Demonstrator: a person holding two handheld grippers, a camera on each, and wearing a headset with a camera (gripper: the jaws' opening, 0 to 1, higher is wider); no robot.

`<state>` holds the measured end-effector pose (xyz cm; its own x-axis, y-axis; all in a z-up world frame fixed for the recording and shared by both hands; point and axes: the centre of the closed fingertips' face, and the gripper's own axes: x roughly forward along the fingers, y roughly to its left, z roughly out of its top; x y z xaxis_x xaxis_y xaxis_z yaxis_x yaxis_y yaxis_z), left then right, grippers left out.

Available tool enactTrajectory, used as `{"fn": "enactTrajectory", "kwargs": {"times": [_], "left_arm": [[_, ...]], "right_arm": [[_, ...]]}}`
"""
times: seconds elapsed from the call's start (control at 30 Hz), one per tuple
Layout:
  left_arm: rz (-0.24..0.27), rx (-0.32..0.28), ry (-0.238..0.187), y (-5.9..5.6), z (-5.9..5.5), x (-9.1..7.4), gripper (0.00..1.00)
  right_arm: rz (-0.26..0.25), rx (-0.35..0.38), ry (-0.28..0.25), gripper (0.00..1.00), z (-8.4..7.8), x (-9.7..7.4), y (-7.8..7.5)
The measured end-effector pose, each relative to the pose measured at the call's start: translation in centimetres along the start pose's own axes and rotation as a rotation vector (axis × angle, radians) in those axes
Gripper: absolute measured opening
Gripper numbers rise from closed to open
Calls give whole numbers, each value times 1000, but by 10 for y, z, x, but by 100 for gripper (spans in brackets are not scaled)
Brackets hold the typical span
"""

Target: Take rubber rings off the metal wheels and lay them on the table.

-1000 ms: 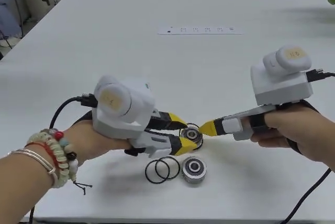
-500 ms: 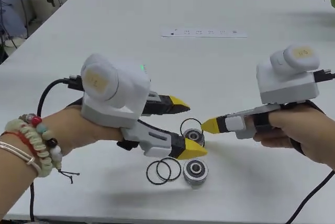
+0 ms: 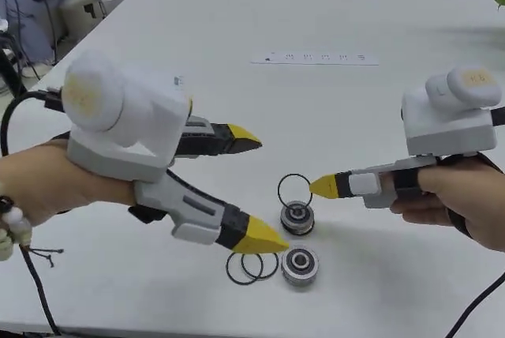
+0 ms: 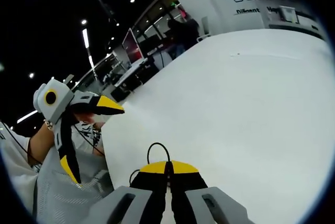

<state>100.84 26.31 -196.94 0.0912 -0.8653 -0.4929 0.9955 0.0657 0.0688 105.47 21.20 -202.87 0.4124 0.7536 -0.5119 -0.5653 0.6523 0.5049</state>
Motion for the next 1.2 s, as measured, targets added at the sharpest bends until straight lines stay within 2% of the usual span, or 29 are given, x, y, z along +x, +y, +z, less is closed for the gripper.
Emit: {"fn": "enactTrajectory", "kwargs": {"times": [0.1, 0.33, 0.5, 0.67, 0.8, 0.87, 1.0, 1.2], "left_arm": [[29, 16, 10, -2, -4, -16, 81], [100, 13, 35, -5, -12, -49, 83], [157, 8, 24, -9, -13, -70, 83], [206, -13, 14, -15, -18, -84, 83], [232, -41, 11, -21, -26, -90, 83], [254, -70, -6, -22, -29, -92, 84], [247, -101, -20, -31, -35, -90, 84], [248, -144, -31, -36, -41, -89, 84]], "right_arm": [[10, -16, 6, 0, 1, 2, 5], [43, -54, 30, 0, 0, 7, 20], [57, -81, 46, 0, -1, 10, 27], [71, -99, 60, 0, -3, 13, 33], [80, -114, 76, 0, -6, 15, 38], [84, -120, 83, 0, -7, 17, 40], [94, -150, 114, 0, -14, 21, 46], [107, -185, 157, 0, -23, 26, 53]]}}
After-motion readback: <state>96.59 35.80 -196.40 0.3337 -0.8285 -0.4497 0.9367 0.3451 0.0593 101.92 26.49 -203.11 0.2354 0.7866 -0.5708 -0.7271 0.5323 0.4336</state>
